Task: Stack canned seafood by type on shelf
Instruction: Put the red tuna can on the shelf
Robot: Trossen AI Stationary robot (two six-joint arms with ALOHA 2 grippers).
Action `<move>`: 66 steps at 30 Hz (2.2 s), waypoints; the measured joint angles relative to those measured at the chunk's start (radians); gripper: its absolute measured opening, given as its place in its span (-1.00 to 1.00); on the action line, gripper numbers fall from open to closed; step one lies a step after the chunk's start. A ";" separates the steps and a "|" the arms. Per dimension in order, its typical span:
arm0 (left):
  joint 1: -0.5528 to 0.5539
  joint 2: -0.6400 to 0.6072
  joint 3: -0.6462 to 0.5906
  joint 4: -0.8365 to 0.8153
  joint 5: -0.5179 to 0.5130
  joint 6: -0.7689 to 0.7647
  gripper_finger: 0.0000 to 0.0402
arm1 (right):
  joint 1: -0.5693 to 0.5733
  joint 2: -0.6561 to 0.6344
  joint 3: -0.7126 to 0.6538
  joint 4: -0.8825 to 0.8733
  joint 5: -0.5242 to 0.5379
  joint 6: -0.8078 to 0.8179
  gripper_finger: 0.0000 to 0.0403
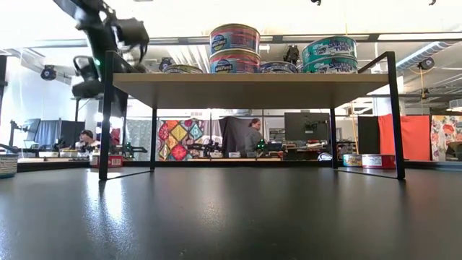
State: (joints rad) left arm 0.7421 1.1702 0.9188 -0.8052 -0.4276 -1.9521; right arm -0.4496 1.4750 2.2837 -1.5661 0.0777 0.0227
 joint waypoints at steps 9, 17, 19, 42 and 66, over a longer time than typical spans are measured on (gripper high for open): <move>0.201 0.249 0.000 0.175 0.118 -0.048 -1.00 | 0.000 0.005 0.000 0.064 0.001 -0.117 -0.94; 0.293 0.385 0.002 0.263 0.209 0.001 -1.00 | -0.001 0.028 0.000 0.106 0.002 -0.208 -0.94; 0.294 0.383 0.004 0.295 0.205 0.027 -1.00 | -0.003 0.034 0.000 0.106 0.002 -0.222 -0.94; 0.402 0.449 0.004 0.256 0.153 0.137 -1.00 | -0.003 0.177 -0.007 0.178 0.002 -0.354 -0.94; 0.126 0.332 -0.020 -0.381 0.211 -0.105 -1.00 | -0.003 0.098 -0.007 0.222 0.001 -0.375 -0.94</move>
State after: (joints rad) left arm 0.8678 1.5027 0.8990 -1.1867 -0.2163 -2.0574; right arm -0.4522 1.5730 2.2772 -1.3437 0.0784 -0.3527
